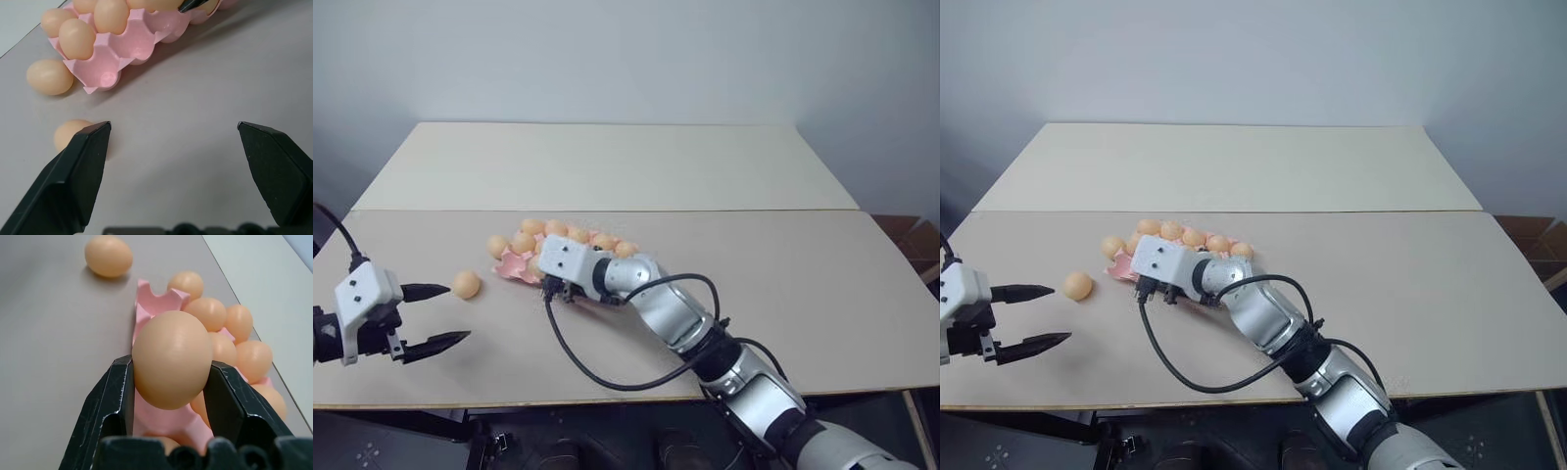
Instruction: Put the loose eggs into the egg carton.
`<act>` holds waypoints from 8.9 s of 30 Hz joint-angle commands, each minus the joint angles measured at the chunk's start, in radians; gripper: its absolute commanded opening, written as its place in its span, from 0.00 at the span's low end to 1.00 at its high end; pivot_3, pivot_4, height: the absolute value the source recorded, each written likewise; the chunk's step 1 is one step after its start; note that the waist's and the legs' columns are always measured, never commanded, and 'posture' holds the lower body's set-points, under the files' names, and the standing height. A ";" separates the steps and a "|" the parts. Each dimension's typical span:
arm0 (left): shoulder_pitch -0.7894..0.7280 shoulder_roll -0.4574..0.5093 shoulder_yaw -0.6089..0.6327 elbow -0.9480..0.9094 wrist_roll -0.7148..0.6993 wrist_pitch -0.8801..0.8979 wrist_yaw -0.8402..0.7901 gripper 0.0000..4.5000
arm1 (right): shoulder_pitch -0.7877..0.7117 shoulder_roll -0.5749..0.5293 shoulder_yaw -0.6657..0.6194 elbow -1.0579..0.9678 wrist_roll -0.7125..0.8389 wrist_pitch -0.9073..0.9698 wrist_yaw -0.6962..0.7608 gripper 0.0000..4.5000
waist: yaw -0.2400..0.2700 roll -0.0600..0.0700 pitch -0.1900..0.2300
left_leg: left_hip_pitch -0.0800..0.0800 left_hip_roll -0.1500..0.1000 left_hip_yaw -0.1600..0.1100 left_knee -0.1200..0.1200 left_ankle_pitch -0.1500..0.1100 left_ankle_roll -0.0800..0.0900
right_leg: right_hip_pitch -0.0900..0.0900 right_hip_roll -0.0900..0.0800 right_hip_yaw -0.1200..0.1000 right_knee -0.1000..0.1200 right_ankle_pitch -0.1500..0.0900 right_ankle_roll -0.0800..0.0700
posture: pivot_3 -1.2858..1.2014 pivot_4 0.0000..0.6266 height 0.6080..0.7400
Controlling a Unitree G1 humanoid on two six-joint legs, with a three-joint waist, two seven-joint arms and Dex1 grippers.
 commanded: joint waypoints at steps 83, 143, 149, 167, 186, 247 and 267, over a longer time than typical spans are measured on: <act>-0.477 -0.274 -0.387 0.258 0.235 0.277 0.656 0.40 | 0.420 -0.679 -0.489 -0.876 0.661 0.372 0.078 1.00 | 0.035 -0.002 0.000 | 0.000 -0.001 -0.001 0.002 0.000 0.000 | 0.003 0.000 0.000 0.000 0.000 -0.001 | 0.52 0.24 1.00; -0.538 -0.141 -0.291 0.429 0.107 -0.203 0.140 0.82 | 0.455 -0.678 -0.482 -0.920 0.636 0.369 -0.040 1.00 | 0.038 -0.002 0.000 | -0.001 -0.001 -0.001 0.004 0.000 0.000 | 0.002 0.000 0.000 0.000 0.000 -0.001 | 0.52 0.24 1.00; -0.322 -0.121 -0.158 0.264 0.067 -0.118 0.203 0.82 | 0.436 -0.675 -0.471 -0.893 0.638 0.352 -0.016 1.00 | 0.034 -0.002 0.000 | 0.000 0.000 -0.001 0.004 0.000 0.000 | 0.003 0.000 0.000 0.000 0.000 -0.001 | 0.52 0.24 1.00; -0.530 -0.129 -0.212 0.644 0.175 -0.276 0.305 0.82 | 0.410 -0.677 -0.431 -0.847 0.606 0.309 0.028 1.00 | 0.050 -0.002 0.000 | 0.000 -0.001 -0.001 0.003 0.000 0.000 | 0.003 0.000 -0.001 0.000 0.000 -0.001 | 0.52 0.24 1.00; -1.068 -0.232 -0.455 1.404 0.402 -0.594 0.133 1.00 | 0.448 -0.680 -0.440 -0.914 0.613 0.360 -0.022 1.00 | 0.052 -0.002 0.000 | -0.002 -0.001 -0.001 0.004 0.000 0.000 | 0.002 0.000 -0.001 0.000 0.000 -0.001 | 0.52 0.24 1.00; -1.170 -0.435 -0.480 1.490 0.541 -0.601 0.548 0.49 | 0.482 -0.667 -0.433 -0.958 0.612 0.419 -0.101 1.00 | 0.055 -0.003 -0.001 | -0.002 -0.002 -0.002 0.005 0.000 0.000 | 0.003 0.000 -0.001 0.001 0.000 0.000 | 0.52 0.24 1.00; -1.157 -0.317 -0.293 1.430 0.280 -0.500 -0.059 0.49 | 0.461 -0.657 -0.419 -0.932 0.604 0.400 -0.097 1.00 | 0.054 -0.003 -0.001 | -0.002 -0.002 -0.002 0.005 0.000 0.000 | 0.003 0.000 -0.002 0.000 0.000 0.000 | 0.52 0.24 1.00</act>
